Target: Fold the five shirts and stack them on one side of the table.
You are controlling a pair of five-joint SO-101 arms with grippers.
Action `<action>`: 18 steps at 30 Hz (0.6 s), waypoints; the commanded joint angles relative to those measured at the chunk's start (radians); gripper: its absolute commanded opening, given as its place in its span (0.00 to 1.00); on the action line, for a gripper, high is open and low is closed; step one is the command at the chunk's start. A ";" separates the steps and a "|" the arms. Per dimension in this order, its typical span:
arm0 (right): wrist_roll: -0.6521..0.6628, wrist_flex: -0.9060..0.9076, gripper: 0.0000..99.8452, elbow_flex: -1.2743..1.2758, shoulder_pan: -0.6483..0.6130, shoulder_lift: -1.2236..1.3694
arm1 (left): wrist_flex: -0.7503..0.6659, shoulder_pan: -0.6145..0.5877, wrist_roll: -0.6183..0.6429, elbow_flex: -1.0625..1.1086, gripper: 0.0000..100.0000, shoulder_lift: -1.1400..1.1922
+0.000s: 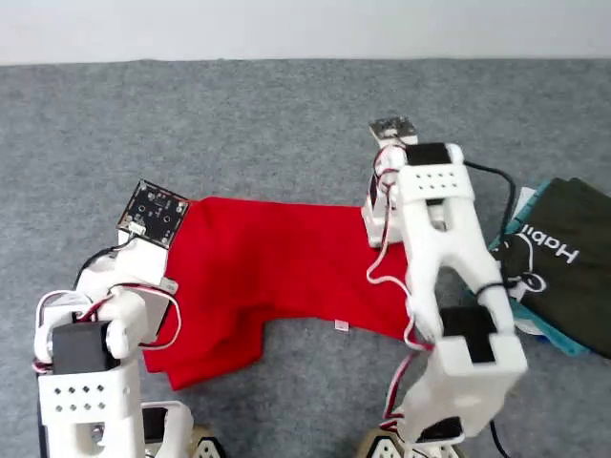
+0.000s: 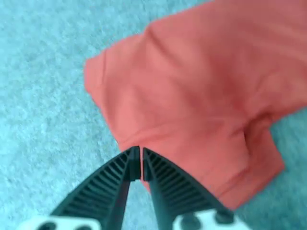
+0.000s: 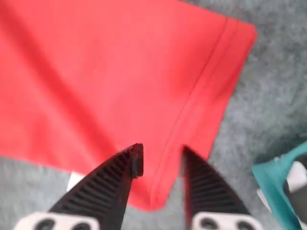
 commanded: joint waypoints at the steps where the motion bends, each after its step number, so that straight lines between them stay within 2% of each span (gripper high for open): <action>1: -0.031 -0.007 0.19 -0.178 0.027 0.108 | -0.074 -0.006 -0.054 -0.007 0.02 -0.005; 6: -0.034 0.001 0.17 -0.345 0.044 0.263 | -0.110 -0.006 -0.129 0.021 0.02 -0.005; 18: -0.034 0.044 0.15 -0.506 0.090 0.438 | -0.103 -0.006 -0.127 0.048 0.02 -0.005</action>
